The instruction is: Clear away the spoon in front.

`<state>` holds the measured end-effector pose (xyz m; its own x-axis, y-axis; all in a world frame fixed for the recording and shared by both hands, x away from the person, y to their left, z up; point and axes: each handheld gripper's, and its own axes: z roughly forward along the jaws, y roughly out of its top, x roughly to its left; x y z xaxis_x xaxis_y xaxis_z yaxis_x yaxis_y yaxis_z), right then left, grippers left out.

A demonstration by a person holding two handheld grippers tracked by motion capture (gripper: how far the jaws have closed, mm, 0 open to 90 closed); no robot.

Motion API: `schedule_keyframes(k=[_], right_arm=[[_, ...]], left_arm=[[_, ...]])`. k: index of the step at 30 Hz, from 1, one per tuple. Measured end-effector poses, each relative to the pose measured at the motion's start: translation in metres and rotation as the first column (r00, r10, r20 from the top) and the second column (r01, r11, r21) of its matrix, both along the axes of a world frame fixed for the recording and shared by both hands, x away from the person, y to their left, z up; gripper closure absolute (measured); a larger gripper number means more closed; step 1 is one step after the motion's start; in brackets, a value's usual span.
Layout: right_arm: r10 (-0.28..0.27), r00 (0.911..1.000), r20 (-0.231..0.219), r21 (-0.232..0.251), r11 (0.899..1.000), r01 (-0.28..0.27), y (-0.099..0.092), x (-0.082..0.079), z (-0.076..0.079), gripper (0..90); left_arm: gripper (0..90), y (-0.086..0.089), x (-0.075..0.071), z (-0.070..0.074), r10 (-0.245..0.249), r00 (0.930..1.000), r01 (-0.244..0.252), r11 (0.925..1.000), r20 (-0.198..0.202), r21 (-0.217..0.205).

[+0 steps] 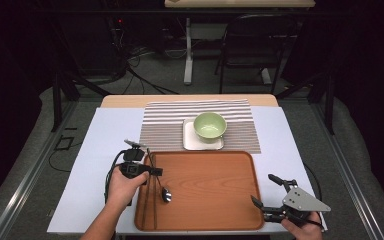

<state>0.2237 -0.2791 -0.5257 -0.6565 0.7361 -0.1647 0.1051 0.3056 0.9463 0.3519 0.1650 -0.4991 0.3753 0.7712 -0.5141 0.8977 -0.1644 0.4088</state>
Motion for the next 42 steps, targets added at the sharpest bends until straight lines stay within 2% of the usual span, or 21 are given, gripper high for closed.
schedule_keyframes(k=[4, 10, 12, 15, 20, 25, 31, 42], right_arm=[[0.0, 1.0, -0.001, 0.0, 1.0, 0.0, 0.0, 0.0, 0.0, 15.3], [0.0, 1.0, -0.002, 0.0, 1.0, 0.0, 0.0, 0.0, 0.0, 15.3], [0.001, 1.0, -0.002, 0.0, 1.0, -0.001, 0.0, 0.0, 0.0, 15.3], [0.001, 1.0, -0.002, 0.0, 1.0, -0.001, 0.0, 0.0, 0.0, 15.3], [-0.001, 1.0, 0.0, 0.0, 1.0, 0.001, 0.0, 0.0, 0.0, 15.3], [0.001, 1.0, 0.0, -0.001, 1.0, -0.001, 0.0, 0.0, 0.0, 15.3], [0.001, 1.0, 0.0, -0.001, 1.0, -0.001, 0.0, 0.0, 0.0, 15.3], [0.002, 1.0, -0.001, -0.003, 1.0, -0.002, 0.0, 0.0, 0.0, 15.3]], left_arm=[[88.3, -0.001, 0.006, -0.004, 0.003, 1.0, -0.003, 0.9999, 0.001, 0.012], [84.6, -0.006, 0.016, -0.014, 0.039, 0.999, -0.04, 0.9983, 0.022, 0.043], [83.5, -0.009, 0.019, -0.016, 0.032, 0.9989, -0.034, 0.9974, 0.036, 0.064], [82.0, -0.013, 0.021, -0.022, 0.032, 0.9983, -0.035, 0.9971, 0.048, 0.068], [79.9, -0.014, 0.022, -0.03, 0.03, 0.9979, -0.032, 0.9985, 0.058, 0.045], [79.5, -0.01, 0.023, -0.037, 0.047, 0.9965, -0.046, 0.9989, 0.069, -0.011], [76.0, -0.007, 0.025, -0.044, 0.055, 0.9954, -0.052, 0.9975, 0.079, -0.048], [71.5, -0.005, 0.029, -0.051, 0.061, 0.9903, -0.055, 0.9972, 0.125, -0.051]])
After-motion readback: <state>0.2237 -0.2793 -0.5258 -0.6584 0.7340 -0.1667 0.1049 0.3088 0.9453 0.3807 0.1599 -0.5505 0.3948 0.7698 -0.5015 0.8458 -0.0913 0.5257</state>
